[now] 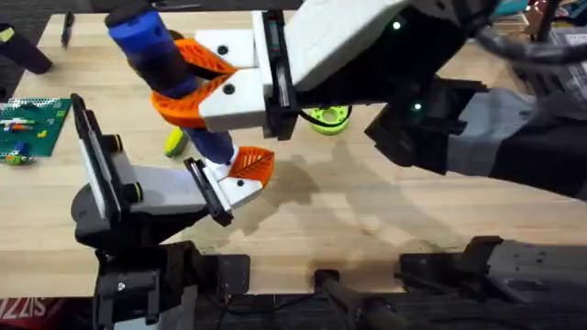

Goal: Pick up the gripper from the table and insert it into the empty holder that is missing its gripper. Then pick up a screw, insert it into the mounting hole, and use the screwdriver to tighten it. Finally, clean up the table by picking up the vegetable and placing it into the bucket.

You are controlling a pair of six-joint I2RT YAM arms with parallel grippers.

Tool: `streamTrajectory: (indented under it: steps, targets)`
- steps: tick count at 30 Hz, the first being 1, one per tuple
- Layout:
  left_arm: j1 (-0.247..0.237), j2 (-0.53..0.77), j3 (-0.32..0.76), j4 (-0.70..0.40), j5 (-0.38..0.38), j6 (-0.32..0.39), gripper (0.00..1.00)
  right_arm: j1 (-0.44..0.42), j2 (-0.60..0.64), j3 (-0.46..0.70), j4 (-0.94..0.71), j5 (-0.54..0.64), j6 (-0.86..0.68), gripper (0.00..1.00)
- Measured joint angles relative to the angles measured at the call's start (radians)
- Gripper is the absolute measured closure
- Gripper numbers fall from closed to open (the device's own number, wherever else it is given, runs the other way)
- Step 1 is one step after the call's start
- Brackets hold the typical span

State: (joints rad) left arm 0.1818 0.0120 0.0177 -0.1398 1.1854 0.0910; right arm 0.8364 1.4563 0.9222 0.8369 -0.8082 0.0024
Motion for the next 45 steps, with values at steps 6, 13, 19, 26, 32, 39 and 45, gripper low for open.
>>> streamTrajectory:
  steps: [6, 13, 19, 26, 32, 39, 45]
  targets:
    - [0.0, 0.0, 0.0, 0.0, 0.0, -0.001, 0.999, 0.0, 0.0, 0.003, -0.008, 0.0, 0.0, 0.974]
    - [0.0, 0.0, 0.0, 0.0, 0.0, -0.002, 0.999, -0.001, 0.0, 0.013, -0.041, 0.004, 0.0, 0.974]
    - [0.0, 0.0, 0.0, -0.001, 0.002, -0.022, 0.999, -0.006, -0.006, 0.017, -0.07, 0.003, -0.003, 0.974]
    - [0.0, 0.0, 0.0, 0.0, 0.0, -0.019, 0.999, -0.011, -0.006, 0.022, -0.073, 0.005, -0.003, 0.974]
    - [0.0, 0.0, 0.0, 0.001, 0.0, -0.012, 0.999, -0.011, -0.003, 0.022, -0.034, 0.002, 0.006, 0.974]
    - [0.0, 0.0, 0.0, 0.001, 0.0, -0.01, 0.999, -0.012, 0.006, 0.022, 0.146, -0.001, 0.018, 0.974]
    - [0.0, 0.0, 0.0, 0.001, 0.0, -0.007, 0.999, -0.02, 0.006, 0.05, 0.096, -0.015, 0.042, 0.974]
